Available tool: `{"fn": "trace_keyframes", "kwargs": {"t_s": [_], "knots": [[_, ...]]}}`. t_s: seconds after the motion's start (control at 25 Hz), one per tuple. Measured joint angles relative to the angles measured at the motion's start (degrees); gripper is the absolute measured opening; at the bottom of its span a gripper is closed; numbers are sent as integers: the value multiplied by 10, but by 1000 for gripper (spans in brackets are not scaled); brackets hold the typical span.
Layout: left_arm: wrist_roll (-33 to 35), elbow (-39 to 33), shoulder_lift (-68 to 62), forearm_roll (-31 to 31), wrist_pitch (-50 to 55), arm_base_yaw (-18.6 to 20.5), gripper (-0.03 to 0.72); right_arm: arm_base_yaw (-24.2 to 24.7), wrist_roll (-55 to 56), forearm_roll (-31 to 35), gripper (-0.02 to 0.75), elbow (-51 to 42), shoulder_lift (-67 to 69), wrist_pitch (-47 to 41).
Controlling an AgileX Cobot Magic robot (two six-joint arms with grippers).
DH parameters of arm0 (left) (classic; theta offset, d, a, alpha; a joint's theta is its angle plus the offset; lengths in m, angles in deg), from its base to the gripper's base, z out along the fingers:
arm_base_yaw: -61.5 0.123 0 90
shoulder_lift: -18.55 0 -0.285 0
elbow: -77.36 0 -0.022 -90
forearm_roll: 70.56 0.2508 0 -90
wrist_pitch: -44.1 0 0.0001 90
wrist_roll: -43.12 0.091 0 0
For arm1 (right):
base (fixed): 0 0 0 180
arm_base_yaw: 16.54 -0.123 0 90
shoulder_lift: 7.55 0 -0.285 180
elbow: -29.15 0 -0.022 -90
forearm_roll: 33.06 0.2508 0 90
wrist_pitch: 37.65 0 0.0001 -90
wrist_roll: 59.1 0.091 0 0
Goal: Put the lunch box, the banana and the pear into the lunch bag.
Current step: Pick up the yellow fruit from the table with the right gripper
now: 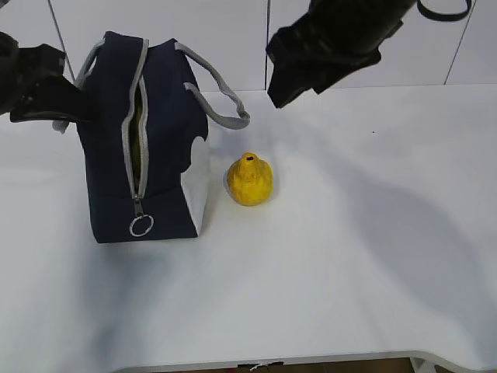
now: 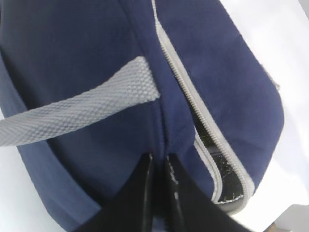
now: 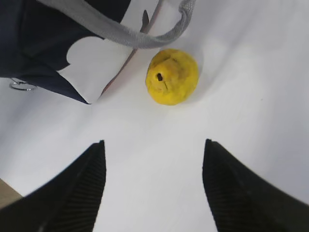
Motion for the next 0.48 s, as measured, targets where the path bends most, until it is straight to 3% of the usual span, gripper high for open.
{"fn": "trace_keyframes", "kwargs": {"t_s": [0.16,0.48], "knots": [[0,0,0,1,1,0,-8,0,-4,8,514,-107,-41,73],[-2,0,0,1,7,0,-8,0,-76,105,514,-291,-82,262]]}}
